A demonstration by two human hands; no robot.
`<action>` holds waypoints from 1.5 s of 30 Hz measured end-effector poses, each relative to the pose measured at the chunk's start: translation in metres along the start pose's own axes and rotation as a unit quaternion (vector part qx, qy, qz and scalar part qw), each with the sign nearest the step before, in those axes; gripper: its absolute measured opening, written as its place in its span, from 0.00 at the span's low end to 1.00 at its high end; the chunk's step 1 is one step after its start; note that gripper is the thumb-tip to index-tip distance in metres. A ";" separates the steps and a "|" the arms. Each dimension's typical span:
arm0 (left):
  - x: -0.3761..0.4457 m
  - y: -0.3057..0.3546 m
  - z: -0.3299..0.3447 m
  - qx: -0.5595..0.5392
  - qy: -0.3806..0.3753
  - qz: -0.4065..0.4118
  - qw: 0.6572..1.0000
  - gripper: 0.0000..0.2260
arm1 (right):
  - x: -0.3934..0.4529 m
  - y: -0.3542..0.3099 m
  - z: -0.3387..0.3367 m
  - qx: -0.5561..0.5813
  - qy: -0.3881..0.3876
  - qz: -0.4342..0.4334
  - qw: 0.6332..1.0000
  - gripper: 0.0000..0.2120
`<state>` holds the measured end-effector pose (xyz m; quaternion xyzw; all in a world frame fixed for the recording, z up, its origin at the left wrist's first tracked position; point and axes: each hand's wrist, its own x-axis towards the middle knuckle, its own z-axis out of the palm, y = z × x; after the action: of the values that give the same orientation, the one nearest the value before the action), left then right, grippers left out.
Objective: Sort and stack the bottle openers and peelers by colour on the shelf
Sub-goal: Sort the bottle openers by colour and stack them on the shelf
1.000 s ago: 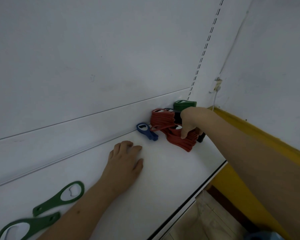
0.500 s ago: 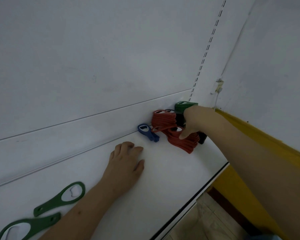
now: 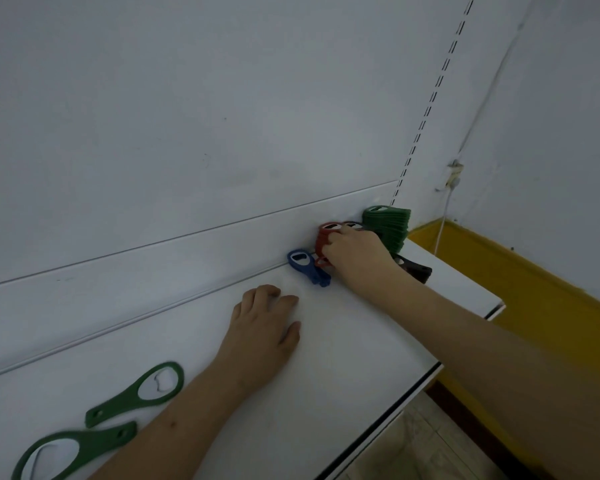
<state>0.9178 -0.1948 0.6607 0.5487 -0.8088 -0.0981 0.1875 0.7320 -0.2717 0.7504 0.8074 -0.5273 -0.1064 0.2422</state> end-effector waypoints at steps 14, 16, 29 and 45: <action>0.000 -0.001 0.002 0.005 0.006 -0.002 1.000 0.33 | -0.079 0.035 -0.032 0.316 0.105 0.066 0.941 0.08; 0.000 -0.002 0.003 0.003 0.009 -0.001 1.000 0.32 | -0.078 0.038 -0.018 0.295 0.106 0.074 0.947 0.13; 0.001 -0.002 0.003 0.007 0.010 -0.002 1.000 0.32 | -0.053 0.043 -0.001 0.266 -0.006 0.205 0.942 0.21; 0.001 -0.002 0.003 -0.002 0.008 0.000 1.000 0.33 | -0.031 0.051 -0.008 0.302 -0.173 0.211 0.913 0.31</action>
<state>0.9180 -0.1965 0.6579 0.5489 -0.8071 -0.0954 0.1955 0.6815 -0.2582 0.7809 0.6809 -0.7262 -0.0266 -0.0911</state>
